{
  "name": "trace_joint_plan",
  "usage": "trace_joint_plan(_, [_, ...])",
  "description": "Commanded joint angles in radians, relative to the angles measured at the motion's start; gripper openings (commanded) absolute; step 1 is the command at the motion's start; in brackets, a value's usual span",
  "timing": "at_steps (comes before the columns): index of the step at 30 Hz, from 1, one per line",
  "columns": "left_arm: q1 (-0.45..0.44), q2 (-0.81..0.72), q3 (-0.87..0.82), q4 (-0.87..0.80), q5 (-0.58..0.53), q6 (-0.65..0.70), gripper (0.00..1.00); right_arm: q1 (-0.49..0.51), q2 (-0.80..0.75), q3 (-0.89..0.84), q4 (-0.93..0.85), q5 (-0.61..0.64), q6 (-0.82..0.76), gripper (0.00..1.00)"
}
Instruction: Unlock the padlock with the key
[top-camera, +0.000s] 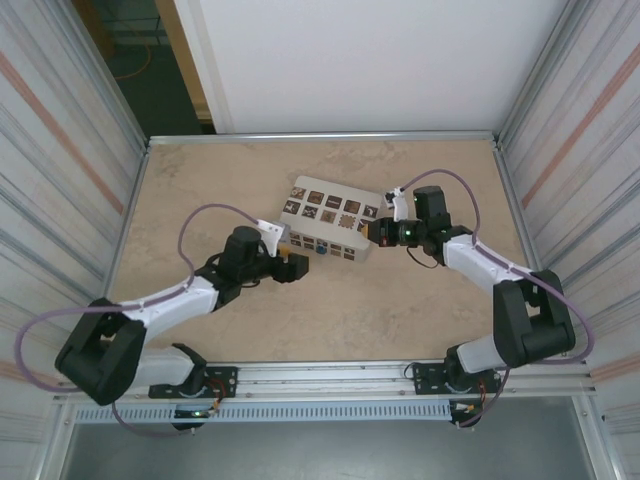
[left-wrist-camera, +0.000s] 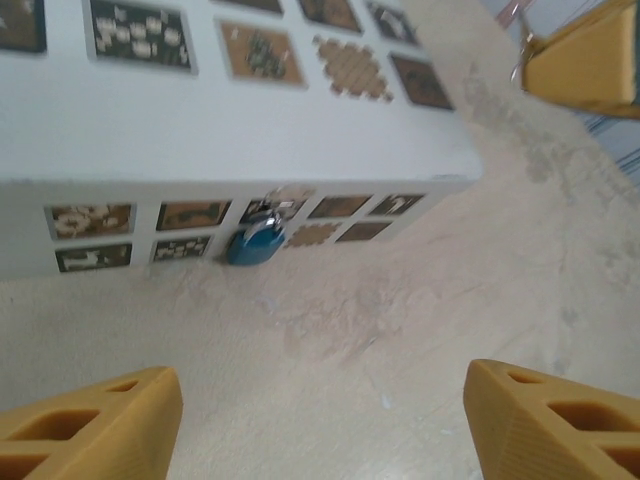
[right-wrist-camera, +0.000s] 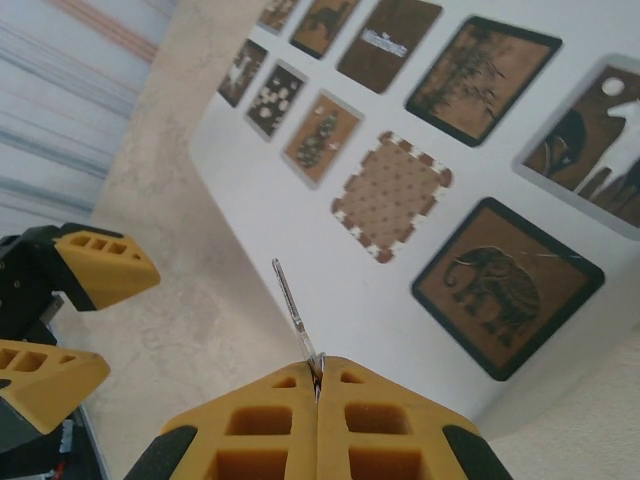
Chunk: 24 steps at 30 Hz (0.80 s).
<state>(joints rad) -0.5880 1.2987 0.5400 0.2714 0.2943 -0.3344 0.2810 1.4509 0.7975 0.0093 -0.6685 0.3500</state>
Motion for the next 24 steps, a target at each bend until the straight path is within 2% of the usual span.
trace_joint_plan(1, [0.013, 0.059, 0.049, 0.098, 0.011, -0.003, 0.73, 0.000, 0.051, 0.041, 0.030, -0.047, -0.030, 0.00])
trace_joint_plan(11, [0.014, 0.236, 0.148, 0.105, 0.038, 0.041, 0.70, 0.001, 0.155, 0.050, 0.054, -0.071, -0.020, 0.00])
trace_joint_plan(24, [0.038, 0.317, 0.166, 0.124, 0.078, 0.056, 0.68, 0.053, 0.171, -0.034, 0.091, -0.072, 0.002, 0.00])
